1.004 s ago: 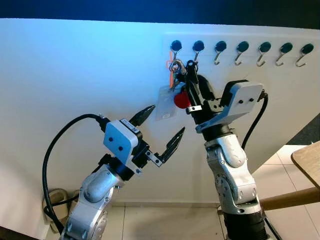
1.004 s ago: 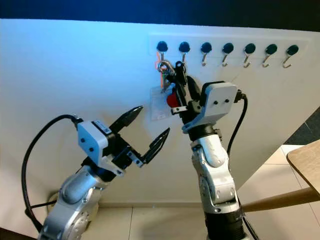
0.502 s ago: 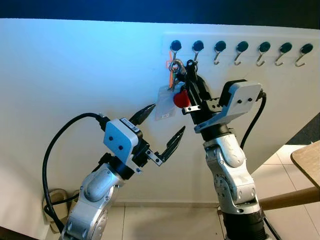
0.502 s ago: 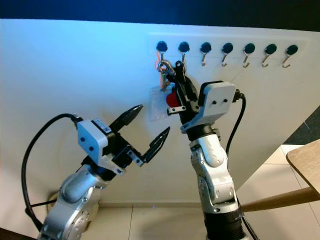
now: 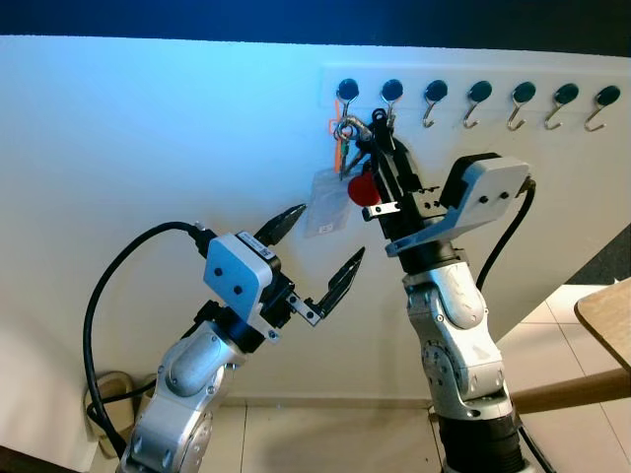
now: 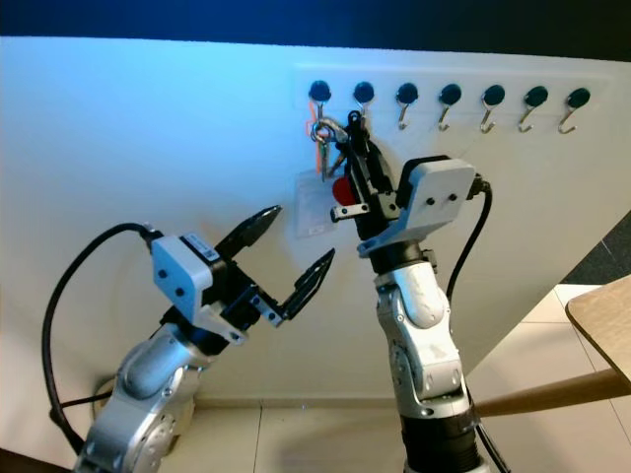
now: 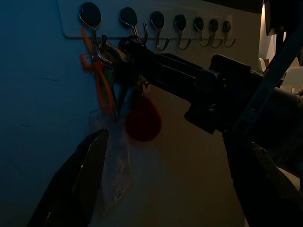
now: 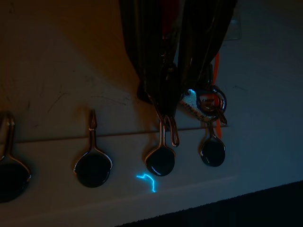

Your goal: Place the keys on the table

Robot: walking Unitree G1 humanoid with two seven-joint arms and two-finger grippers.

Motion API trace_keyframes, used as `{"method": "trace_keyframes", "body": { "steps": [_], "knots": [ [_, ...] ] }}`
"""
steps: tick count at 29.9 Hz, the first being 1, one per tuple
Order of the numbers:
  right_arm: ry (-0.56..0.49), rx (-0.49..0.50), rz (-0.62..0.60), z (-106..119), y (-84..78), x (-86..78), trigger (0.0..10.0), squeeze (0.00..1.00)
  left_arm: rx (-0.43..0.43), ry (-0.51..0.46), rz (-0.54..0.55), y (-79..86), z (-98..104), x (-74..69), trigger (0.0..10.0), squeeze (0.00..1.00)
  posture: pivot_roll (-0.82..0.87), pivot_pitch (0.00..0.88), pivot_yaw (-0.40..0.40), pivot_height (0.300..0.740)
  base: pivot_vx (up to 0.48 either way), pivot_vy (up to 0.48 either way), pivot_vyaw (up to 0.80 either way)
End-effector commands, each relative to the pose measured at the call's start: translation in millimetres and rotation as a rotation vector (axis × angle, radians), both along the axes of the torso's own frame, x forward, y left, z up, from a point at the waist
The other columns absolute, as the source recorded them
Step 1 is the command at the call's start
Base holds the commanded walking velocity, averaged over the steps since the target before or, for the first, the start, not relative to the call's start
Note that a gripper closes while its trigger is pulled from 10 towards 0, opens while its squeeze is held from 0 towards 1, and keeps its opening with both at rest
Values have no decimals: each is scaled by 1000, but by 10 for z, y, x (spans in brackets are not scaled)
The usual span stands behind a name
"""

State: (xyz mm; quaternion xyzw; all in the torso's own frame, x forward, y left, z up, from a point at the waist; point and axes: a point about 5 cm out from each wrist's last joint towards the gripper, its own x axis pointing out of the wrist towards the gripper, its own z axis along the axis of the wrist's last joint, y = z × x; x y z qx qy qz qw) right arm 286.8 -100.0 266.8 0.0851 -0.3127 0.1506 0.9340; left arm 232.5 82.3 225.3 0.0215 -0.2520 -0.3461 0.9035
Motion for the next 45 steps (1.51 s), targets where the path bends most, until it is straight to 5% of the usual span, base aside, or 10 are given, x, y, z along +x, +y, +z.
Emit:
{"method": "trace_keyframes", "body": {
  "steps": [1,29,45],
  "knots": [
    [-146,44,-11,242,-53,-119,10000,0,5,11,1,-4,-34,7,10000,0,67,128,-28,740,0,0,0],
    [-304,31,44,517,65,-291,10000,0,-1,2,-3,-10,-22,3,10000,0,65,125,-28,740,0,0,0],
    [-27,-10,4,-129,8,-153,10000,0,6,7,0,-12,-38,-9,10000,0,65,132,-31,740,0,0,0]
  ]
}}
